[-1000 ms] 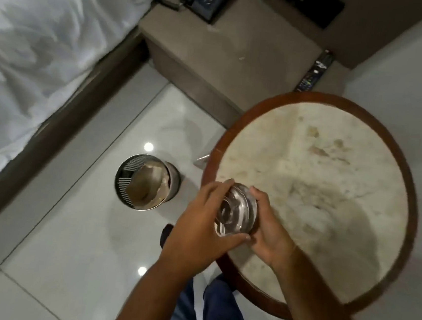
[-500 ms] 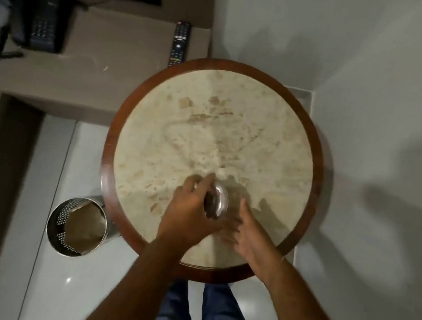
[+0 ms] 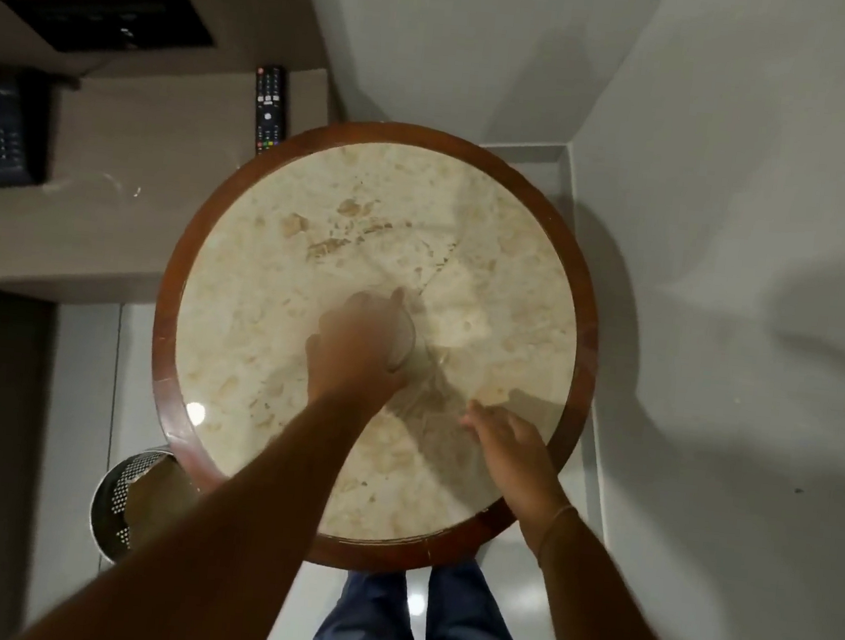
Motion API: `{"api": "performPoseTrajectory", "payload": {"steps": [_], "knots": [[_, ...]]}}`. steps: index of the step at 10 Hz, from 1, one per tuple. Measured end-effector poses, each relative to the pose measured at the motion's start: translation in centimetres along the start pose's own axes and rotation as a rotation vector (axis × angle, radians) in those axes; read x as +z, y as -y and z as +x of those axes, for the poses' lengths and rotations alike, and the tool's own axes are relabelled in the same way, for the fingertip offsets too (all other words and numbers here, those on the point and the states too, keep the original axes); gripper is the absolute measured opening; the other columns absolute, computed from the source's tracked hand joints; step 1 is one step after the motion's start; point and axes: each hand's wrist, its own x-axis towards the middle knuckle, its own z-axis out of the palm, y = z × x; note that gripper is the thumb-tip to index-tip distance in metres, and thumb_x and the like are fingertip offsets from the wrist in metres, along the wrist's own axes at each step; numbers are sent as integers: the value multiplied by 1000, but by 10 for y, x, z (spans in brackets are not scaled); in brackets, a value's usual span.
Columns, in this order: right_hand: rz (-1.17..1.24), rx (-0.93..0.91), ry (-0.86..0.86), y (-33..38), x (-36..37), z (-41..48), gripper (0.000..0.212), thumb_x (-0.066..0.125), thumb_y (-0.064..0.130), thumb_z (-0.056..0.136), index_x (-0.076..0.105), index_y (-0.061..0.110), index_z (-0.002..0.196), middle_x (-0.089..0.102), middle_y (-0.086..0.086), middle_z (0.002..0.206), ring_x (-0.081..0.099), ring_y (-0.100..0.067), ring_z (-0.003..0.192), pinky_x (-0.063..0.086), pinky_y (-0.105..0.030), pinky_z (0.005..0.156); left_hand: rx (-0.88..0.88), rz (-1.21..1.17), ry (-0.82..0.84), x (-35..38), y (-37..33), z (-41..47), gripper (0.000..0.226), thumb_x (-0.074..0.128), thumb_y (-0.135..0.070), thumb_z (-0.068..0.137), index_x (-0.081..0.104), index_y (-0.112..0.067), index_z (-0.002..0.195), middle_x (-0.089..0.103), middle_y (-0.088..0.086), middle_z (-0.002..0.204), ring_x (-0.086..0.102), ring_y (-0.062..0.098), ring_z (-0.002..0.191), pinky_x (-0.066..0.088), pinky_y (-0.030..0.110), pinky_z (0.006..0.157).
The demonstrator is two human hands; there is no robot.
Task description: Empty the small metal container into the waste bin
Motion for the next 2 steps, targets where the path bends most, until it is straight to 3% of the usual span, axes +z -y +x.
{"api": "performPoseTrajectory", "payload": {"steps": [1, 2], "knots": [[-152, -84, -6, 9, 5, -2, 40, 61, 58, 100, 70, 30, 128, 66, 15, 131, 62, -10, 124, 47, -30, 96, -66, -6, 27, -15, -4, 8, 128, 82, -69, 76, 0, -37, 169, 23, 14, 173, 40, 42, 146, 43, 59, 111], [-438, -270, -123, 16, 10, -13, 57, 58, 59, 101, 53, 30, 150, 55, 7, 155, 46, -18, 148, 43, -45, 119, -73, -40, 32, -22, -11, -29, 125, 68, -79, 81, -11, -36, 168, 0, 14, 179, 15, 45, 161, 25, 64, 126]]}}
